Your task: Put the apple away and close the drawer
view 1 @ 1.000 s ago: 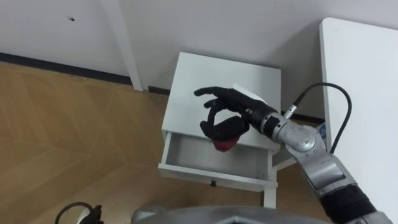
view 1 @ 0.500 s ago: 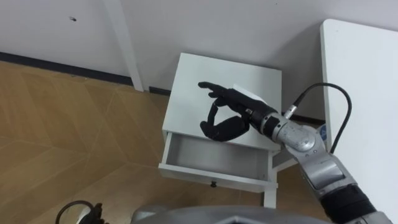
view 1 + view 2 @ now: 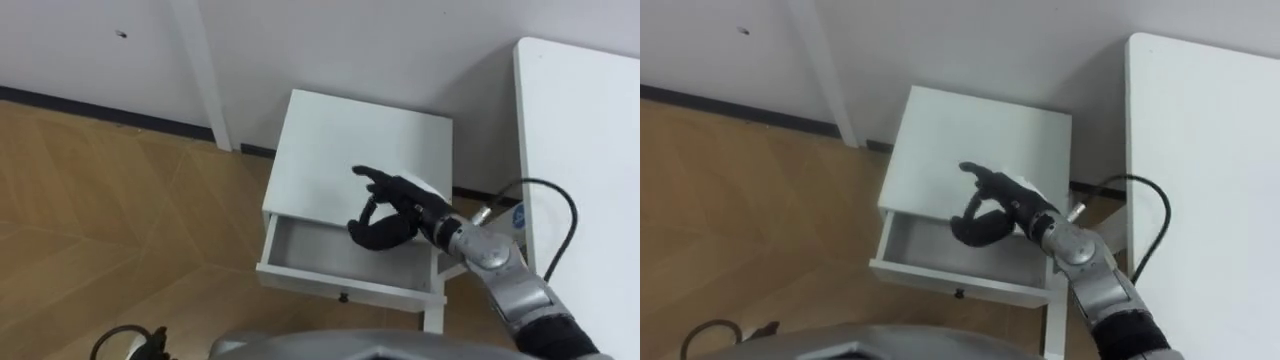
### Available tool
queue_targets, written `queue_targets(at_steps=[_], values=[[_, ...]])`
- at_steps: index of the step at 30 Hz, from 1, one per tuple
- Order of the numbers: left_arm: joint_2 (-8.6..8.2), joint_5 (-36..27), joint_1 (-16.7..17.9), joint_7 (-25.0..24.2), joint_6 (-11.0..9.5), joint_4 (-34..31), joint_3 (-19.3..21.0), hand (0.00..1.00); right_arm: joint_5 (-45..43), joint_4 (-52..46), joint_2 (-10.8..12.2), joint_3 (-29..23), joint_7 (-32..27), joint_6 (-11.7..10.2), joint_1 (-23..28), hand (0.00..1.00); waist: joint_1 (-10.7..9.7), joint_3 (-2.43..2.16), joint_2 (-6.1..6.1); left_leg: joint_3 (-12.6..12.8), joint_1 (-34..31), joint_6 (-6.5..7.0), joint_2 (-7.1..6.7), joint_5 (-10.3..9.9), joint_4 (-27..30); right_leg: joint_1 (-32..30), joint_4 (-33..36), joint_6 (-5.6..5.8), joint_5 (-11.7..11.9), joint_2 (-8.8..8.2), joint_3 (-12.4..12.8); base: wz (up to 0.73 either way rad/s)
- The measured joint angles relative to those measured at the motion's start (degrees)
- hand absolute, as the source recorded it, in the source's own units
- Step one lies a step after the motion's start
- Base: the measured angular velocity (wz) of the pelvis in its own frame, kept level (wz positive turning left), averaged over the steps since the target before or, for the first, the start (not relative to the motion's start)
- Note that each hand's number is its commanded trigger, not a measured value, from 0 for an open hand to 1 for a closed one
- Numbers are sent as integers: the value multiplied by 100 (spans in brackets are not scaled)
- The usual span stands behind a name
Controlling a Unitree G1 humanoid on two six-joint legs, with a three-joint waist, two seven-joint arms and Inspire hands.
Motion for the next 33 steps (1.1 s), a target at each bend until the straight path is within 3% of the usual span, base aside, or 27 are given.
queue_targets(at_steps=[2, 4, 6, 7, 8, 9, 10, 11, 12, 13, 14, 15, 17, 19, 22, 24, 25, 27, 29, 32, 33], values=[[-69, 2, 35, -5, 16, 128, 191, 0, -353, 557, -64, -224, -285, -15, 146, 0, -169, -9, 42, 78, -45, 54, -18, -57, 129, -24, 203, 111, -94, -75, -163, 42], [-157, 8, 25, -16, 1, 130, 303, 0, -419, 885, 24, -570, -470, -66, 239, 0, -335, -56, 145, 367, -148, 122, -7, -157, 310, -285, 844, 269, -275, -214, -182, 63], [-162, 4, -113, -44, -8, 134, 375, 0, -440, 1569, -23, -1065, -835, -166, 226, 0, -460, -47, 257, 583, -89, 271, -114, -101, 367, -1163, 2731, 296, -286, -597, 10, 73], [-132, 15, -174, -44, -9, 120, 401, 0, -441, 1757, -52, -1144, -922, -166, 231, 0, -459, -54, 246, 678, -69, 309, -167, -84, 354, -1434, 3296, 306, -163, -715, 85, 66], [-76, 82, -214, -38, -9, 108, 522, 0, -438, 2154, -65, -1377, -1065, -121, 251, 0, -473, -65, 283, 838, -20, 380, -208, -93, 370, -1959, 4260, 329, 358, -802, 313, 26], [19, 100, -207, -30, -4, 122, 534, 0, -385, 2523, -78, -1492, -1157, -42, 264, 0, -457, -80, 387, 922, -34, 482, -185, -125, 420, -2599, 5239, 415, 1027, -785, 682, 0], [77, 98, -197, -29, 6, 129, 524, 0, -329, 2601, -75, -1495, -1174, 2, 272, 0, -463, -74, 399, 973, -85, 510, -180, -142, 479, -2977, 5936, 372, 1012, -787, 796, -27], [158, 48, -227, -26, 78, 175, 500, 0, -263, 2674, -69, -1494, -1175, 16, 435, 0, -548, -70, 460, 997, -239, 561, -132, -173, 679, -3812, 7624, 268, 817, -788, 865, -28], [177, -107, -259, -28, 147, 251, 458, 0, -191, 2725, -72, -1490, -1179, 16, 567, 0, -627, -41, 599, 1038, -322, 565, 15, -177, 823, -4457, 8910, 207, 604, -714, 796, -23], [176, -141, -273, -39, 171, 305, 444, 0, -160, 2768, -75, -1489, -1193, 44, 641, 0, -656, -25, 673, 1047, -331, 580, 90, -188, 848, -4772, 9377, 215, 531, -659, 741, -23], [169, -158, -302, -61, 247, 409, 438, 0, -71, 2822, -72, -1439, -1229, 95, 769, 0, -720, 34, 721, 1044, -364, 594, 190, -209, 865, -5246, 10087, 206, 441, -647, 675, -10], [161, -133, -319, -71, 316, 448, 481, 0, -57, 2901, -68, -1434, -1242, 173, 871, 0, -822, 64, 749, 1018, -401, 542, 252, -337, 916, -5580, 10377, 202, 364, -726, 684, 0], [160, -109, -277, -76, 355, 426, 489, 0, 78, 3049, -57, -1440, -1284, 373, 882, 0, -971, 67, 717, 972, -493, 553, 251, -468, 1181, -5495, 10012, 213, 340, -897, 798, 14], [145, -50, -158, -110, 366, 334, 492, 0, 226, 3097, -57, -1453, -1314, 518, 867, 0, -980, 60, 689, 945, -478, 480, 238, -537, 1211, -4708, 8423, 254, 333, -933, 801, 3], [160, -128, 72, -89, 472, 250, 467, 0, 355, 3073, -43, -1448, -1341, 616, 777, 0, -897, 57, 413, 964, -423, 297, 75, -432, 987, -2470, 4108, 420, 270, -838, 693, -6], [144, -167, 82, -52, 559, 229, 471, 0, 340, 3063, -39, -1433, -1398, 630, 668, 0, -721, 37, 267, 1042, -397, 120, 31, -322, 755, -1750, 2625, 492, 216, -704, 691, -20], [146, -171, 72, -16, 565, 210, 476, 0, 325, 3062, -39, -1433, -1412, 630, 617, 0, -655, 27, 243, 1057, -399, 63, 31, -285, 696, -1565, 2220, 499, 211, -651, 688, -24], [185, -170, 6, 145, 539, 194, 537, 0, 205, 3070, -38, -1452, -1487, 586, 382, 0, -563, -9, 31, 1099, -370, -77, 11, -196, 476, -960, 1037, 457, 377, -521, 669, -10], [172, -164, -22, 187, 537, 219, 608, 0, 183, 3085, -40, -1523, -1560, 528, 222, 0, -495, -3, -80, 1122, -269, -102, 20, -177, 372, -613, 443, 460, 404, -452, 652, -12], [74, -155, -121, 204, 530, 262, 616, 0, 185, 3099, -27, -1620, -1544, 464, 36, 0, -445, -14, -69, 1116, -98, 3, 84, -112, 236, -324, 80, 473, 384, -290, 670, -7], [61, -157, -159, 204, 527, 263, 619, 0, 178, 3143, 58, -1659, -1551, 442, -28, 0, -440, -9, -47, 1114, -80, 108, 112, -56, 166, -342, 46, 441, 365, -241, 656, -13]])
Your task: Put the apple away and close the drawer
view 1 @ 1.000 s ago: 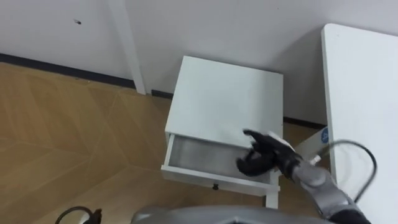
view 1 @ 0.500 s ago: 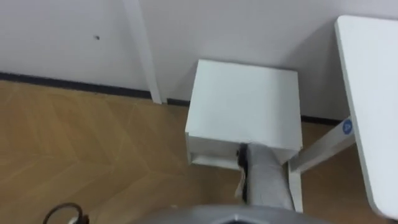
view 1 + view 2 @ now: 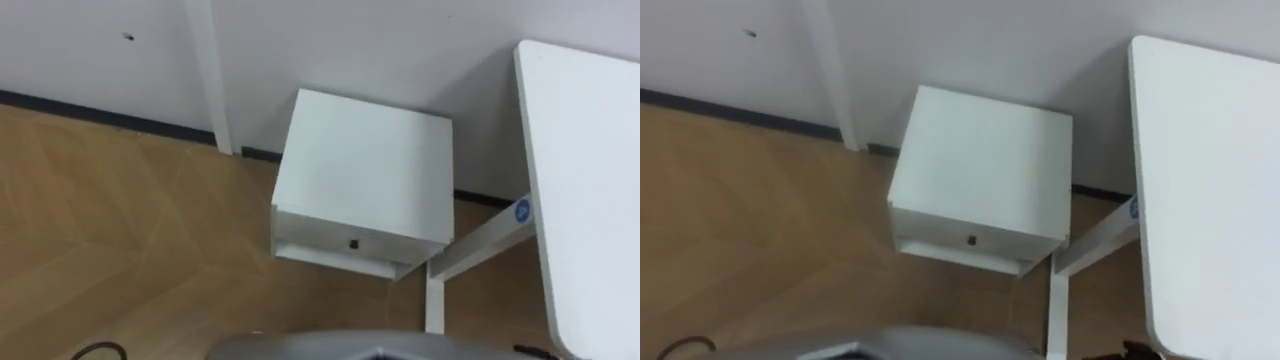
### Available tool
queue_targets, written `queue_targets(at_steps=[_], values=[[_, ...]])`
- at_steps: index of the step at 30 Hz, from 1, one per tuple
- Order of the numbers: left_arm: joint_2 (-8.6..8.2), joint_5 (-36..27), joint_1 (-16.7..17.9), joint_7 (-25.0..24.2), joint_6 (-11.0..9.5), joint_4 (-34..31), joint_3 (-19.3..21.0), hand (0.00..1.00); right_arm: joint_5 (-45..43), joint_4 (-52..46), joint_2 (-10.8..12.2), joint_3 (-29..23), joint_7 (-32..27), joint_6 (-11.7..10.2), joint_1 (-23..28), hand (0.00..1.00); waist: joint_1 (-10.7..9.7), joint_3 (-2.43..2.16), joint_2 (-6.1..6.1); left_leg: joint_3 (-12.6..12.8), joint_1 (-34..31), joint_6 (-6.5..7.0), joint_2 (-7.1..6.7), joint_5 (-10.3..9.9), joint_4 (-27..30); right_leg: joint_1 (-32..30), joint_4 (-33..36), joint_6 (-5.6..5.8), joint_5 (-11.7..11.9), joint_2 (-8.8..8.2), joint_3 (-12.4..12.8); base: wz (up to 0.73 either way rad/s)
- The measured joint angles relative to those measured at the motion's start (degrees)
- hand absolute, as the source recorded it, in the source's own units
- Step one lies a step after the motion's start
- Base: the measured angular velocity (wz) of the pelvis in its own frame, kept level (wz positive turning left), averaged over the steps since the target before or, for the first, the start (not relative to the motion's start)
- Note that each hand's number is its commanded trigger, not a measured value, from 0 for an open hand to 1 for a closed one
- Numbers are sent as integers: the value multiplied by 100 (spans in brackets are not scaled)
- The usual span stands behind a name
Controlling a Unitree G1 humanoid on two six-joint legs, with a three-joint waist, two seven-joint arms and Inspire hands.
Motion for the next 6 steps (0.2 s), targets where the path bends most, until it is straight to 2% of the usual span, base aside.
queue_targets(at_steps=[4, 6], values=[[-66, 3, -119, -13, 0, 15, 0, 0, -54, 87, 85, 2, 159, 28, 23, 0, -59, 24, 74, 0, 1, -46, 81, 25, -63, -55, 1, -84, -58, 75, -39, -8], [-111, 8, -183, -19, -75, 42, 0, 0, -47, 133, 88, -2, 203, 38, 30, 0, -107, 34, 140, 5, 21, -85, 108, 31, -114, -50, 1, -109, -78, 126, 11, -4]])
